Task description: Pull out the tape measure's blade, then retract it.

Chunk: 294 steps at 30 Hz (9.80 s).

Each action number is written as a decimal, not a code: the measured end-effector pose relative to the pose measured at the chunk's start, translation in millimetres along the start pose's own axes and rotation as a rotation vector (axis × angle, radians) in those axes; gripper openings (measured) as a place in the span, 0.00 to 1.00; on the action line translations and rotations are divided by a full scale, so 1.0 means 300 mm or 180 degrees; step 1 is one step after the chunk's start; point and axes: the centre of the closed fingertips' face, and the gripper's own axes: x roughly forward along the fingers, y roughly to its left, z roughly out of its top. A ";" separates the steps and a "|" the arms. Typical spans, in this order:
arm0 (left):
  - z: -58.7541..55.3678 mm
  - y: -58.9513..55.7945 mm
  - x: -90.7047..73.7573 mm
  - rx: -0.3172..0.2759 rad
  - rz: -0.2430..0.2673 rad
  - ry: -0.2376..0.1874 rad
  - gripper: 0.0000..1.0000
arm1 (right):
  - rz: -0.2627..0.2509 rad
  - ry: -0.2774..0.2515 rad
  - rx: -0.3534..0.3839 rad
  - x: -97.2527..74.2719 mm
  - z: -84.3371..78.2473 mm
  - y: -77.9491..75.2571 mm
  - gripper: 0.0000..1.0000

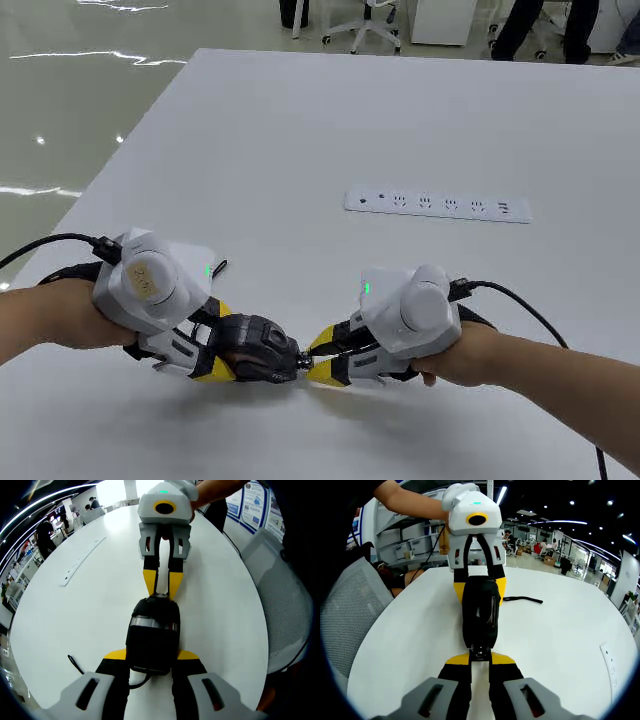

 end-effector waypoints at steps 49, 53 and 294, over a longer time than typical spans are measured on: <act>-0.012 0.008 -0.003 0.0007 0.0001 0.0019 0.27 | 0.0032 0.0016 -0.0011 -0.033 -0.008 -0.001 0.11; -0.011 0.008 -0.002 0.0003 -0.0001 0.0019 0.27 | 0.0033 0.0019 -0.0010 -0.037 -0.012 -0.001 0.11; -0.004 0.004 0.003 -0.0007 0.0015 0.0064 0.27 | 0.0075 0.0020 0.0061 -0.165 -0.097 0.015 0.11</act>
